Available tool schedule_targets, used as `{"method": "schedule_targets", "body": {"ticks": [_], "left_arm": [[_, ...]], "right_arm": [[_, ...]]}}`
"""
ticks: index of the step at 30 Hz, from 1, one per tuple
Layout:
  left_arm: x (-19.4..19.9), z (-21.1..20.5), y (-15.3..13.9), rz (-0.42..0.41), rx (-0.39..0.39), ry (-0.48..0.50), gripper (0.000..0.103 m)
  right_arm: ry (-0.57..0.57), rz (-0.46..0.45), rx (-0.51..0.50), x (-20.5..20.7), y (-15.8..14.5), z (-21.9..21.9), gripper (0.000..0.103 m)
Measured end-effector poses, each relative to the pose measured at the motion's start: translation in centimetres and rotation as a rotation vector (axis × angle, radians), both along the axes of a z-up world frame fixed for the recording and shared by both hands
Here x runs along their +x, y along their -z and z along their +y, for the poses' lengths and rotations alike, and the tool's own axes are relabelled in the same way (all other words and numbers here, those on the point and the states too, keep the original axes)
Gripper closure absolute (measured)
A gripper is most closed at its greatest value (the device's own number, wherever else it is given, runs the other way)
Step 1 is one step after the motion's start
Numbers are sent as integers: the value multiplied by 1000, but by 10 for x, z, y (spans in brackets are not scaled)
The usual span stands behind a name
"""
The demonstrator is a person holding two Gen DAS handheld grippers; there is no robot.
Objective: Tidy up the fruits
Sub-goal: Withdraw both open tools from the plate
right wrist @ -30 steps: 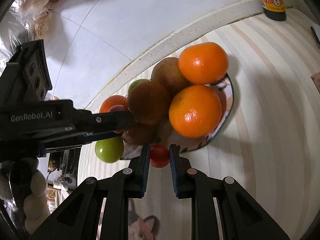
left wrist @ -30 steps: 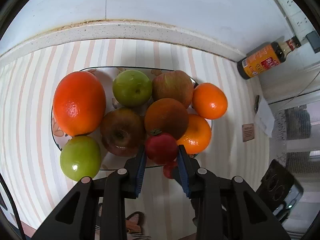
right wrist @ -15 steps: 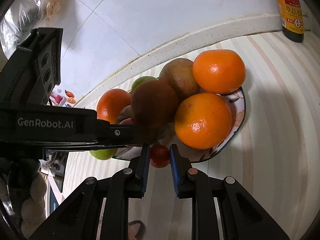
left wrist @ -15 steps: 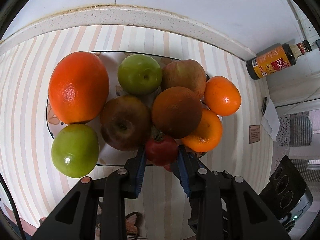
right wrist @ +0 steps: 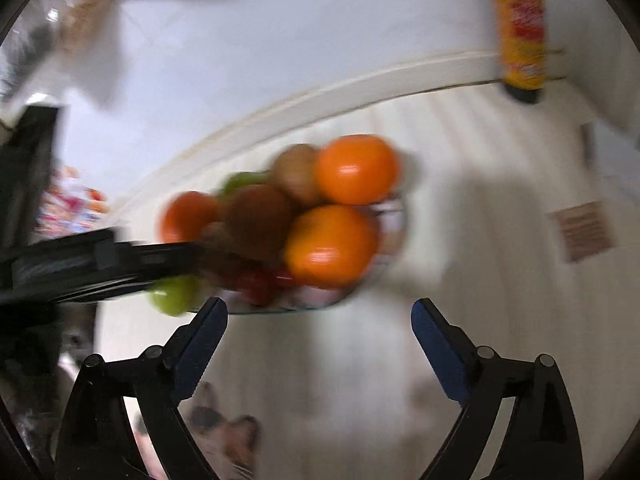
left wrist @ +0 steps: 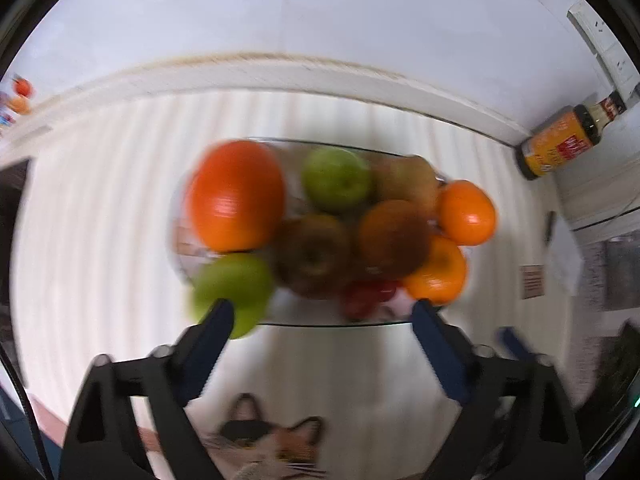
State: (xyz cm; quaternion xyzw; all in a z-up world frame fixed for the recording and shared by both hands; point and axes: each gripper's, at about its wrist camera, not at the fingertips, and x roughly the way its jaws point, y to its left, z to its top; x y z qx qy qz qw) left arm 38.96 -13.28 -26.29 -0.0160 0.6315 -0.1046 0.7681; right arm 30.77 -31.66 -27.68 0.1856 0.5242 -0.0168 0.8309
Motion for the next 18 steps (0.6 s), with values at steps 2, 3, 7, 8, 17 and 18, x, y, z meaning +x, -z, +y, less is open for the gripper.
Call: {"method": "schedule_targets", "body": {"ticks": [2, 3, 7, 8, 17, 18], "left_arm": [[-6, 8, -4, -39, 72, -7, 7], [-10, 12, -5, -59, 103, -17, 4], [-22, 26, -10, -77, 124, -50, 4], [-25, 27, -13, -84, 123, -51, 4], [-62, 36, -66, -212, 123, -75, 4], [-69, 38, -76, -232, 119, -77, 4]], "right_arm": [[9, 52, -47, -1, -6, -5, 7], [10, 61, -62, -2, -9, -6, 6], [-8, 69, -127, -6, -24, -4, 5], [-13, 70, -127, -8, -28, -4, 5], [-72, 9, -165, -15, -79, 27, 5], [-74, -6, -167, -22, -89, 29, 5]]}}
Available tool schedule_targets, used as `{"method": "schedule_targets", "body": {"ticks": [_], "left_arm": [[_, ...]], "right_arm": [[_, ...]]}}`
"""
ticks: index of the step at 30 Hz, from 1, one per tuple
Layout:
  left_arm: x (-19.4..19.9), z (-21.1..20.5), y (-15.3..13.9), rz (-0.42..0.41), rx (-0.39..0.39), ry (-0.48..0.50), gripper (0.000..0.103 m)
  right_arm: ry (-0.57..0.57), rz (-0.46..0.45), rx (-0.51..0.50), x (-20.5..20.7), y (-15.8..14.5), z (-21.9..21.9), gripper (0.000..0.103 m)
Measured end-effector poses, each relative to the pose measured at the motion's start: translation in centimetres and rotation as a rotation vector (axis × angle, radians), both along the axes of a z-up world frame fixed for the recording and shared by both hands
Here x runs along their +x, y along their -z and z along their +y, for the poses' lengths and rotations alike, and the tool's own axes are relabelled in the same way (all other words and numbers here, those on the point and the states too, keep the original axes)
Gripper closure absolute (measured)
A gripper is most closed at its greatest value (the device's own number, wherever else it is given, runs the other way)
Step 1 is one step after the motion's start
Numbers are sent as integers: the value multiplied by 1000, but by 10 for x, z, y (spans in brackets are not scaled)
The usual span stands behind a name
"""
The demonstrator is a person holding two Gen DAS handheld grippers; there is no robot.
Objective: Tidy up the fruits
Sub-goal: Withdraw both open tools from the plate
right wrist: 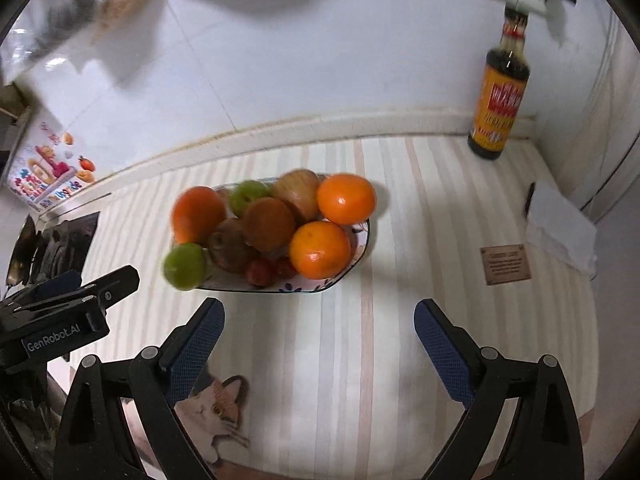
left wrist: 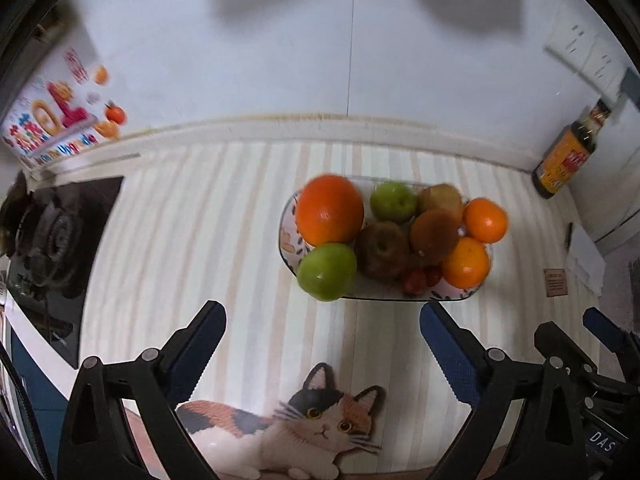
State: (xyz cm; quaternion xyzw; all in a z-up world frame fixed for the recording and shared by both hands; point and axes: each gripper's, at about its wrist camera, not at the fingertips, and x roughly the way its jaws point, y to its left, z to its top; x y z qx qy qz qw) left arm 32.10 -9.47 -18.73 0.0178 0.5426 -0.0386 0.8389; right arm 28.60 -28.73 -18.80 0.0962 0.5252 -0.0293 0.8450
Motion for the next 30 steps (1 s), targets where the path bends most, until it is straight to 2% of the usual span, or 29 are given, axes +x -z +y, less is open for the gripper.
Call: {"method": "schedule_targets", "body": {"ticks": [8, 15, 24, 30], "left_arm": [[-74, 28, -66, -141, 4, 43, 3], [-142, 55, -111, -221, -5, 74, 3], [-210, 78, -153, -283, -13, 79, 3], [-242, 82, -172, -331, -14, 70, 3]], "right_arm": [[22, -114, -28, -73, -76, 25, 5], [61, -189, -36, -155, -133, 53, 5], [81, -281, -75, -242, -193, 76, 3], [52, -329, -95, -275, -222, 86, 3]]}}
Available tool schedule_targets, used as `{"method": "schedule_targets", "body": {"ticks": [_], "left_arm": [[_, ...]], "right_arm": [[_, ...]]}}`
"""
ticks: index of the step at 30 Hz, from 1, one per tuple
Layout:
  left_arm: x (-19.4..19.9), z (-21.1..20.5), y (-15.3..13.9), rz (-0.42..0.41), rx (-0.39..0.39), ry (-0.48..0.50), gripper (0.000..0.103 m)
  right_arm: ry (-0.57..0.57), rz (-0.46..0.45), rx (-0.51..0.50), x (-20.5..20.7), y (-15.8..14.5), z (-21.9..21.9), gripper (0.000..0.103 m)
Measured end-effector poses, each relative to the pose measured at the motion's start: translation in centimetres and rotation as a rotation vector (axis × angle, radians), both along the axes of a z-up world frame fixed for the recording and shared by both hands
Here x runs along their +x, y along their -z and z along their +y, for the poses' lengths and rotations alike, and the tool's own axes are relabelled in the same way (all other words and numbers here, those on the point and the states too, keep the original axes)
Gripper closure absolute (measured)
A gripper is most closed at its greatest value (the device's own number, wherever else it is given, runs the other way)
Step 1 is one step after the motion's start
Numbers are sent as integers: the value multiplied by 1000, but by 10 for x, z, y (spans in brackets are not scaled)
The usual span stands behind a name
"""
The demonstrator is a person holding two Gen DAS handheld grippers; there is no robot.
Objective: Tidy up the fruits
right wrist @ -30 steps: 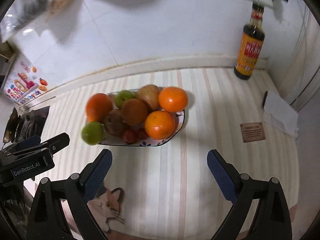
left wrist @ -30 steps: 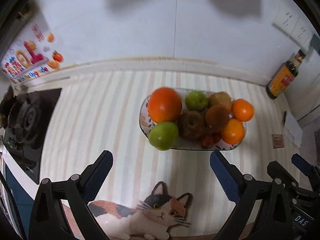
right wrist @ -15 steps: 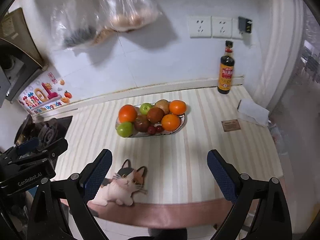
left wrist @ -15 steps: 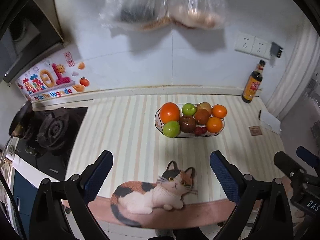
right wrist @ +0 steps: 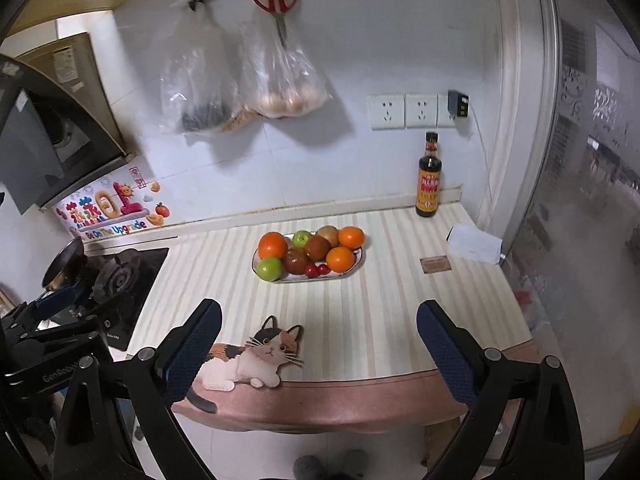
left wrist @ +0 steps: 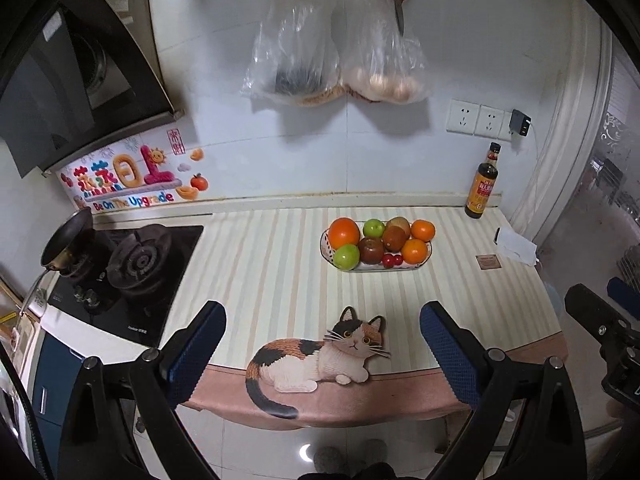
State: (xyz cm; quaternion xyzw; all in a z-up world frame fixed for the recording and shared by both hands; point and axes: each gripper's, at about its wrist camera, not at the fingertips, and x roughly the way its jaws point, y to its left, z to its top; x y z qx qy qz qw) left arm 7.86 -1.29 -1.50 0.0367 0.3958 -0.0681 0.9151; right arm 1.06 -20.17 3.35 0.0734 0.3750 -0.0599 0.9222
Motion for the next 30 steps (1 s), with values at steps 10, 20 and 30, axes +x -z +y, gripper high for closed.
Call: {"method": "schedule_targets", "body": {"ticks": [10, 20, 30], "left_arm": [[-18, 0, -15, -21, -45, -19, 3], [-10, -4, -11, 5, -46, -43, 3], [62, -16, 12, 70, -2, -71, 0]], "right_arm": [[-40, -23, 5, -16, -24, 3, 3], [-63, -7, 32, -3, -17, -9, 3], [-94, 65, 70, 75, 13, -29, 3]]}}
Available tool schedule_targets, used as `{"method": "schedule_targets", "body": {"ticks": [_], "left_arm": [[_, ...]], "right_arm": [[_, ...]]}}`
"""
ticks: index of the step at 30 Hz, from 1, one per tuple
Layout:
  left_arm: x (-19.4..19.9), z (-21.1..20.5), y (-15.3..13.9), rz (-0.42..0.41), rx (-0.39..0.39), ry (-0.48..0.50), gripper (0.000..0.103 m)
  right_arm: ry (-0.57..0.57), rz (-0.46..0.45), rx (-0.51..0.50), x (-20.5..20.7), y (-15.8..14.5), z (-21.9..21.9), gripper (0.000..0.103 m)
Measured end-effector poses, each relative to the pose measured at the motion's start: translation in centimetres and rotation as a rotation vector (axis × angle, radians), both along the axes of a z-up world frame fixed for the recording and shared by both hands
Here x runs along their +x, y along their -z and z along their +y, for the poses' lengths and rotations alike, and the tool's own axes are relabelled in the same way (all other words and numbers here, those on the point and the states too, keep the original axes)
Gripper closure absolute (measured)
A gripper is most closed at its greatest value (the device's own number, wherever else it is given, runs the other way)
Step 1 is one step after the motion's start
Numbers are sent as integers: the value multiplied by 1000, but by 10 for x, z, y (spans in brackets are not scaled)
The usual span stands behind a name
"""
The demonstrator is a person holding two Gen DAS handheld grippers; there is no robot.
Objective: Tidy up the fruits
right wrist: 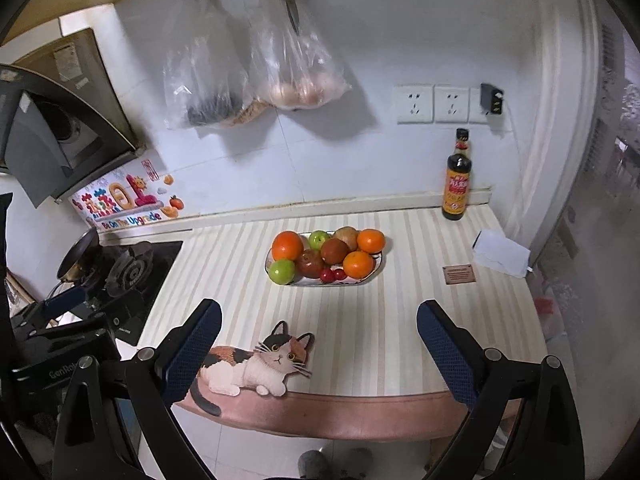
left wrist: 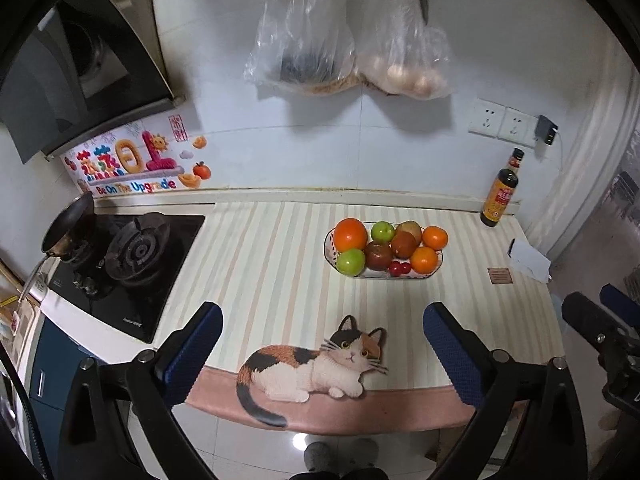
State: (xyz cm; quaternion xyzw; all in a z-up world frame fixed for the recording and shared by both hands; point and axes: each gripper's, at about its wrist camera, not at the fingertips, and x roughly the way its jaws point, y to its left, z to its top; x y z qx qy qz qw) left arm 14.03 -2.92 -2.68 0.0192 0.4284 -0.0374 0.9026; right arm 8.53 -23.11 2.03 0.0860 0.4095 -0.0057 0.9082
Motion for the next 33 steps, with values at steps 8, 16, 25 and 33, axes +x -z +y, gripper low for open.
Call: {"method": "schedule_targets", "body": {"ticks": [8, 16, 25, 33], "left_arm": [[56, -6, 21, 76, 35, -6, 0], [86, -11, 41, 130, 37, -6, 0], [94, -15, 57, 171, 23, 1, 0], [93, -16, 57, 170, 17, 4, 0]], "right_arm": [[-22, 105, 17, 78, 37, -10, 3], [-25, 185, -8, 114, 68, -10, 3], [-29, 215, -10, 123, 78, -10, 3], [-31, 218, -11, 122, 78, -10, 3]]}}
